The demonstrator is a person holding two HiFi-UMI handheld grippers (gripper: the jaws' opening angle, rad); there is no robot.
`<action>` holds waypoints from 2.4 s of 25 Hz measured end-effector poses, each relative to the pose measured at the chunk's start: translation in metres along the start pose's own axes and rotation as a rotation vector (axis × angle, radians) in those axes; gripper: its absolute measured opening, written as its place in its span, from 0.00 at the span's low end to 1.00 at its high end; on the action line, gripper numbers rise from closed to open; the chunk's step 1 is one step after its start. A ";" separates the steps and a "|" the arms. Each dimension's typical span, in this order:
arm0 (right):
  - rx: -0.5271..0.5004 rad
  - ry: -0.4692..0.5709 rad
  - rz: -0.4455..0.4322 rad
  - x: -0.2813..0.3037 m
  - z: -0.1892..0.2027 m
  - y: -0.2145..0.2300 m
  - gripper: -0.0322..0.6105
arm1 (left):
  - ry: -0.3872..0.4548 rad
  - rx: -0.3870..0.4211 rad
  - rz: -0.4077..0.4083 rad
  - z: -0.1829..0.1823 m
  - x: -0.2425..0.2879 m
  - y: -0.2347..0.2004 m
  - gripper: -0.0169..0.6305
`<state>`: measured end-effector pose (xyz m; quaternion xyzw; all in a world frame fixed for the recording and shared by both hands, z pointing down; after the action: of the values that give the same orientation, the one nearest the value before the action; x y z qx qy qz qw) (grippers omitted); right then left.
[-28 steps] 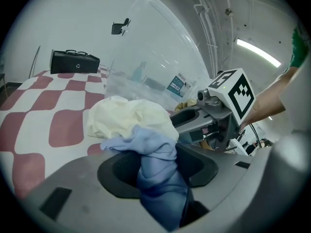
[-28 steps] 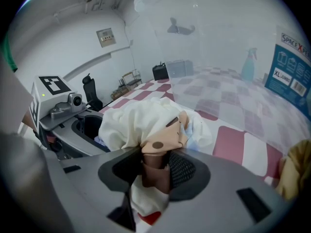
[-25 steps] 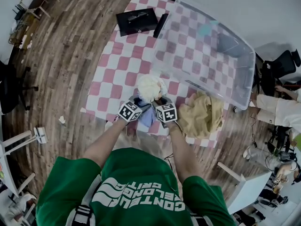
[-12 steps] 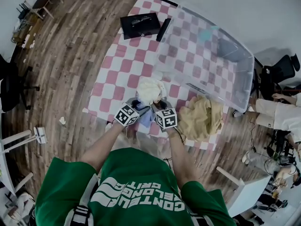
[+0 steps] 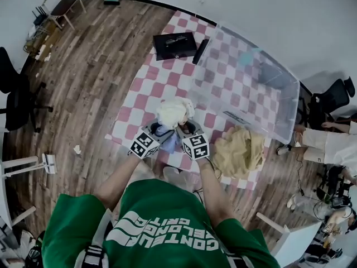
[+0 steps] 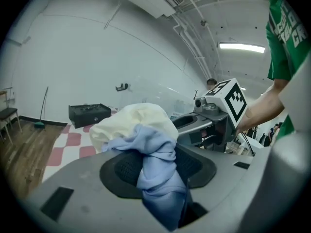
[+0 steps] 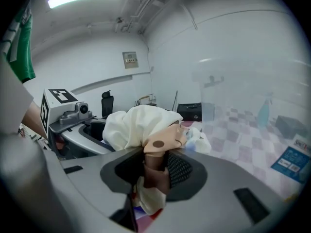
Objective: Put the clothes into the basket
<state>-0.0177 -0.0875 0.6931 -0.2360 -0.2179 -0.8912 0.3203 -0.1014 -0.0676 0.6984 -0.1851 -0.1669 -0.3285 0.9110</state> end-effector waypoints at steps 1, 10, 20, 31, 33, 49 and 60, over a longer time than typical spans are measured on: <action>-0.016 0.012 -0.006 0.001 -0.009 -0.004 0.25 | 0.012 0.011 -0.012 -0.006 -0.006 -0.003 0.32; -0.154 0.150 -0.028 -0.001 -0.093 -0.030 0.25 | 0.131 0.158 -0.117 -0.072 -0.054 -0.028 0.32; -0.279 0.280 -0.008 -0.014 -0.183 -0.042 0.25 | 0.251 0.309 -0.171 -0.153 -0.087 -0.049 0.32; -0.379 0.413 0.078 -0.033 -0.276 -0.040 0.25 | 0.378 0.451 -0.165 -0.243 -0.105 -0.074 0.32; -0.392 0.440 0.102 -0.039 -0.293 -0.038 0.25 | 0.402 0.481 -0.154 -0.262 -0.106 -0.077 0.32; -0.424 0.552 0.366 -0.108 -0.358 -0.004 0.25 | 0.544 0.637 0.046 -0.361 -0.077 -0.060 0.32; -0.370 0.568 0.602 -0.193 -0.342 0.035 0.25 | 0.582 0.724 0.272 -0.400 -0.022 0.008 0.32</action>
<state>0.0417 -0.2062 0.3221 -0.0884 0.1197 -0.8117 0.5648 -0.0391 -0.2290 0.3366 0.2232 0.0171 -0.1655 0.9605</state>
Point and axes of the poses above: the fingertips, and each gripper's own axes: x forward along the fingers, y to its right, z out of its underside, the point moved 4 cm from there along -x, backward along the fingers, and after that the axes turned 9 degrees about -z, right-handed, at the moved point
